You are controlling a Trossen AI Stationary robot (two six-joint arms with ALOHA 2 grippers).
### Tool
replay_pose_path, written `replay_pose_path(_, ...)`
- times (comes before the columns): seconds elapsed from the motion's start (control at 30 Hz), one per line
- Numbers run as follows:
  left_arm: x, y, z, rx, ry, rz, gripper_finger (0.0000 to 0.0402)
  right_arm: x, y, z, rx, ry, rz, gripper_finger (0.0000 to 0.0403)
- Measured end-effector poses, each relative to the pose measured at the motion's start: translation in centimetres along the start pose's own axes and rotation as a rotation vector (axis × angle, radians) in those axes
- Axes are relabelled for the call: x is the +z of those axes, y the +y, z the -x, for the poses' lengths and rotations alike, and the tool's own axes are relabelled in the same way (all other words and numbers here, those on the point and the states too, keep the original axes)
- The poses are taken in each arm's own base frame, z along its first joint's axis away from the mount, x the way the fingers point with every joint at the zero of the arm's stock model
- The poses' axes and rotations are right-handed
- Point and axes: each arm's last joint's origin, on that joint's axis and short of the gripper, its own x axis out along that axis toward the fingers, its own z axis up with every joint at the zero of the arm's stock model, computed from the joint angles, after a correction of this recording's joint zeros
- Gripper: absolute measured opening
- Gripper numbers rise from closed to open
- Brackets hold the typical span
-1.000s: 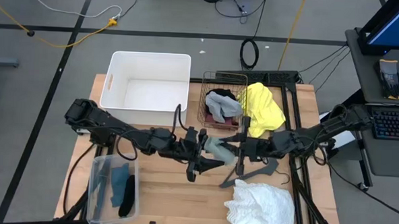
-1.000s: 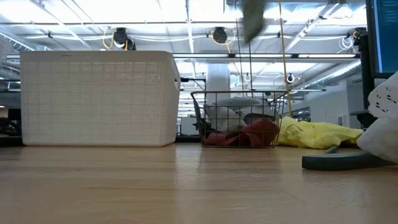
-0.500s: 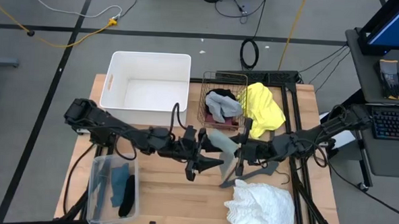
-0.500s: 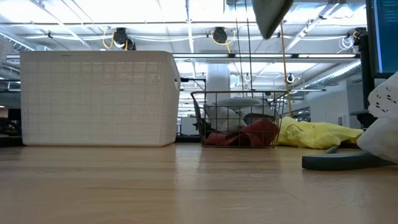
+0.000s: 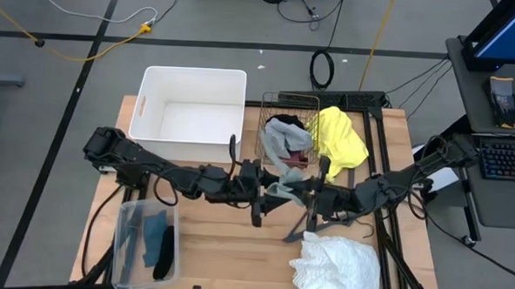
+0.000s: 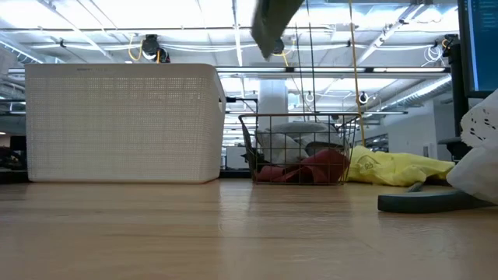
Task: Pick & Place Cloths
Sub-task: Put the gray sock into the transparent bin
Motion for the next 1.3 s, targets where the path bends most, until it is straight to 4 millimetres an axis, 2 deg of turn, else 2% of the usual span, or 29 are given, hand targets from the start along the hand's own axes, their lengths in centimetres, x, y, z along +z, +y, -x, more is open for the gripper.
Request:
replay_pose_path(0.3, 0.4, 0.0, 0.0, -0.015, -0.038, 0.059, 0.0236, 0.0, 0.1, 0.1, -0.009, 0.016, 0.031, 0.0000)
replay_pose_path(0.4, 0.4, 0.0, 0.0, -0.012, -0.039, 0.068, 0.0196, -0.1, 0.1, 0.1, -0.009, 0.017, 0.037, 0.0000)
replay_pose_path(0.57, 0.5, 0.0, 0.0, -0.021, -0.038, 0.066, 0.0081, -0.1, 0.1, 0.1, -0.005, 0.019, 0.050, 0.0001)
replay_pose_path(0.7, 0.3, 0.0, 0.0, -0.046, -0.014, 0.078, 0.0074, -0.1, 0.2, 0.2, 0.001, 0.027, 0.055, 0.0015)
replay_pose_path(0.83, 0.2, 0.0, 0.1, -0.080, 0.063, 0.179, 0.0074, -0.1, 0.8, 0.7, -0.015, 0.064, 0.070, 0.0029)
replay_pose_path(0.9, 0.1, -0.1, 0.5, -0.080, 0.126, 0.242, 0.0069, -0.3, 1.2, 0.9, -0.010, 0.090, 0.093, 0.0033)
replay_pose_path(1.07, 0.9, -1.3, 2.0, -0.134, 0.263, 0.445, 0.0010, -0.5, 2.0, 2.0, 0.011, 0.140, 0.153, 0.0040)
replay_pose_path(1.17, 2.2, -2.2, 3.5, -0.144, 0.316, 0.526, 0.0008, -0.4, 2.4, 2.2, 0.032, 0.136, 0.135, 0.0051)
replay_pose_path(1.3, 3.4, -2.7, 5.5, -0.056, 0.354, 0.583, 0.0008, -0.3, 2.8, 2.5, 0.043, 0.131, 0.092, 0.0075)
